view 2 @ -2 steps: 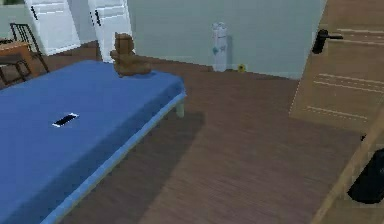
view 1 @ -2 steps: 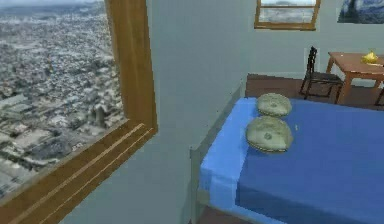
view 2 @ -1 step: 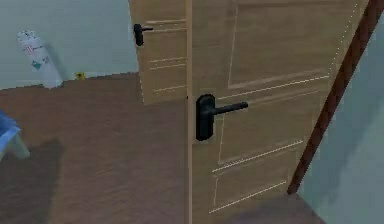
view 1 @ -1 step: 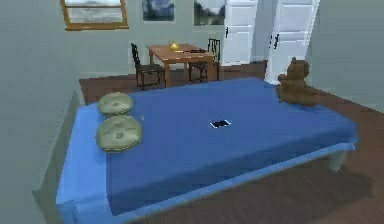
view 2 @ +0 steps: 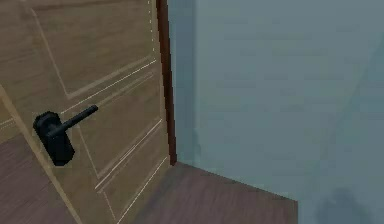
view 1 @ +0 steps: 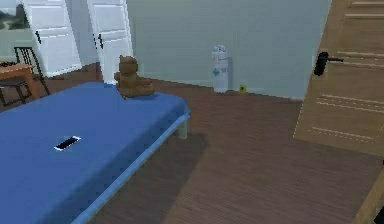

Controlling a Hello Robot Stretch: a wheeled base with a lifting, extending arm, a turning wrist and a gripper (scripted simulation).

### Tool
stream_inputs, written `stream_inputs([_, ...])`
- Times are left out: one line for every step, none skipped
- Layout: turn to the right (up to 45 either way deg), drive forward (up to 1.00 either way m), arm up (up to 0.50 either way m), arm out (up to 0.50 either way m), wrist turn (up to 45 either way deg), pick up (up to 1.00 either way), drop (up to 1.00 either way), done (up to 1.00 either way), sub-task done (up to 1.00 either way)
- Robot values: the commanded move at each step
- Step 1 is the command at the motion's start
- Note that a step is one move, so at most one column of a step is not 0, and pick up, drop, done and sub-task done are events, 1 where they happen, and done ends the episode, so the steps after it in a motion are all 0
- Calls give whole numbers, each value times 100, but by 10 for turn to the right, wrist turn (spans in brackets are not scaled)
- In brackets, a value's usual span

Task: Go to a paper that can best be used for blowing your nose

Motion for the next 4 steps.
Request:
stream_inputs([210,0,0,0,0,0,0,0,0])
stream_inputs([30,0,0,0,0,0,0,0,0])
stream_inputs([0,5,0,0,0,0,0,0,0])
stream_inputs([-300,0,0,0,0,0,0,0,0])
